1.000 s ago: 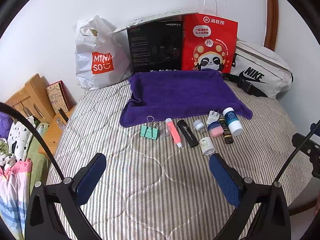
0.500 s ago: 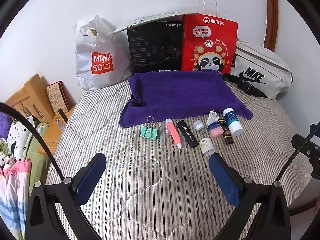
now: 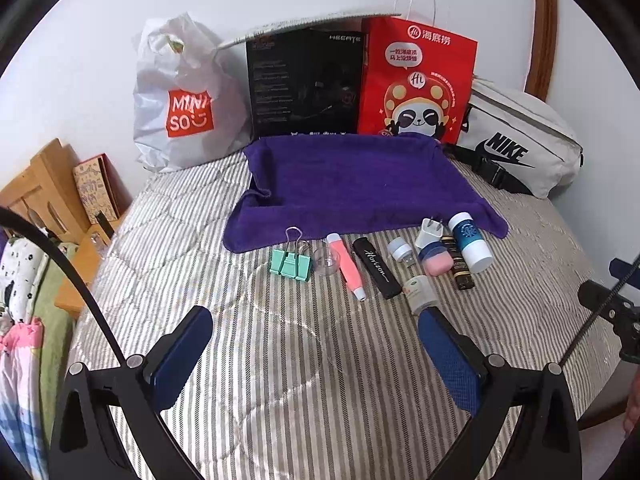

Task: Organize rigid objects
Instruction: 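Grasp teal binder clip with left gripper while right gripper grasps white-and-blue bottle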

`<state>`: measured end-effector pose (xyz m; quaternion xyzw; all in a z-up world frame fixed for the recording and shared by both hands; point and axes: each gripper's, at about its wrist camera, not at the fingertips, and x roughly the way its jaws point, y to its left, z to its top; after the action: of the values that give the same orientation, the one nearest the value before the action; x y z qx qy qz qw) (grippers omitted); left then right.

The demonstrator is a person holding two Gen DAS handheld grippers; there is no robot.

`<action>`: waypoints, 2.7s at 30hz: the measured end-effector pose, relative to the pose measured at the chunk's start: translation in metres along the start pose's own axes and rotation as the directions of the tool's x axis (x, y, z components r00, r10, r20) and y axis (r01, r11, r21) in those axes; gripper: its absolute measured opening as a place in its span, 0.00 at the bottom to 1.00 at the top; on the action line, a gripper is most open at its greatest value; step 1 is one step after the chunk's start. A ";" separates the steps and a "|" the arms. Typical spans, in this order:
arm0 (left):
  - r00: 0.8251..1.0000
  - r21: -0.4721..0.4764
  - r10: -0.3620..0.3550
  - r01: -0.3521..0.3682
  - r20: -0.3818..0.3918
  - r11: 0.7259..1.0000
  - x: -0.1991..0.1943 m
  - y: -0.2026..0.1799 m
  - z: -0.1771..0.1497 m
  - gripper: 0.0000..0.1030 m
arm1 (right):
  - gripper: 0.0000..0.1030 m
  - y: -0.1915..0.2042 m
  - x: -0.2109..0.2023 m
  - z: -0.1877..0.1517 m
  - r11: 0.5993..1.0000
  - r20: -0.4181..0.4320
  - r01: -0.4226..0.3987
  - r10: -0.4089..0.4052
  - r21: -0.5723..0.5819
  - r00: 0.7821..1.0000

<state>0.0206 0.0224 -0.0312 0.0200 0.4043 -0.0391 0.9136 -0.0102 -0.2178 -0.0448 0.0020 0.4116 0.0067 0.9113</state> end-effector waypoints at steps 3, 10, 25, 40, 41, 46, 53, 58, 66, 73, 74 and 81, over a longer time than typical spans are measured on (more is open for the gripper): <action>1.000 0.006 -0.012 0.012 -0.024 1.000 0.018 0.005 0.001 1.00 | 1.00 0.001 0.009 -0.003 1.000 -0.003 0.001 -0.001 -0.003 1.000; 0.997 0.061 0.035 -0.031 -0.069 0.998 0.067 0.016 0.008 1.00 | 1.00 0.000 0.036 -0.009 1.000 -0.033 -0.006 0.006 -0.002 0.999; 0.994 0.149 0.014 0.002 -0.106 0.989 0.140 0.033 0.023 0.98 | 1.00 -0.010 0.088 -0.016 0.999 -0.114 -0.032 0.033 0.013 0.993; 0.986 0.146 -0.130 0.144 -0.100 0.979 0.158 0.037 0.029 0.60 | 1.00 -0.003 0.112 -0.011 0.998 -0.153 -0.061 0.064 0.022 0.986; 0.987 0.149 -0.133 0.146 -0.095 0.978 0.157 0.036 0.029 0.55 | 1.00 -0.002 0.113 -0.011 0.998 -0.154 -0.062 0.065 0.023 0.986; 0.984 0.165 -0.149 0.163 -0.093 0.973 0.153 0.033 0.029 0.38 | 1.00 -0.003 0.116 -0.007 0.997 -0.145 -0.066 0.071 0.040 0.987; 0.989 0.126 -0.121 0.131 -0.085 0.983 0.142 0.043 0.017 0.38 | 0.99 -0.006 0.112 0.002 0.997 -0.111 -0.055 0.059 0.045 0.992; 0.991 0.128 -0.107 0.117 -0.080 0.985 0.142 0.042 0.016 0.39 | 0.94 -0.008 0.122 0.016 0.996 -0.108 -0.060 0.067 0.065 0.992; 0.991 0.126 -0.110 0.120 -0.080 0.985 0.142 0.043 0.016 0.39 | 0.71 -0.001 0.157 0.041 0.993 -0.142 -0.081 0.093 0.086 0.986; 0.990 0.124 -0.113 0.122 -0.081 0.985 0.142 0.043 0.016 0.39 | 0.57 0.006 0.181 0.048 0.991 -0.163 -0.097 0.111 0.093 0.980; 0.990 0.123 -0.114 0.123 -0.081 0.985 0.142 0.044 0.016 0.39 | 0.53 0.007 0.182 0.049 0.991 -0.152 -0.098 0.111 0.088 0.982; 0.990 0.123 -0.113 0.123 -0.081 0.985 0.142 0.044 0.016 0.39 | 0.41 0.002 0.170 0.048 0.999 -0.143 -0.022 0.026 0.030 0.989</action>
<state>0.1312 0.0569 -0.1256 0.0560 0.4346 -0.1183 0.8910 0.1383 -0.2133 -0.1408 0.0196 0.4761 0.0119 0.8791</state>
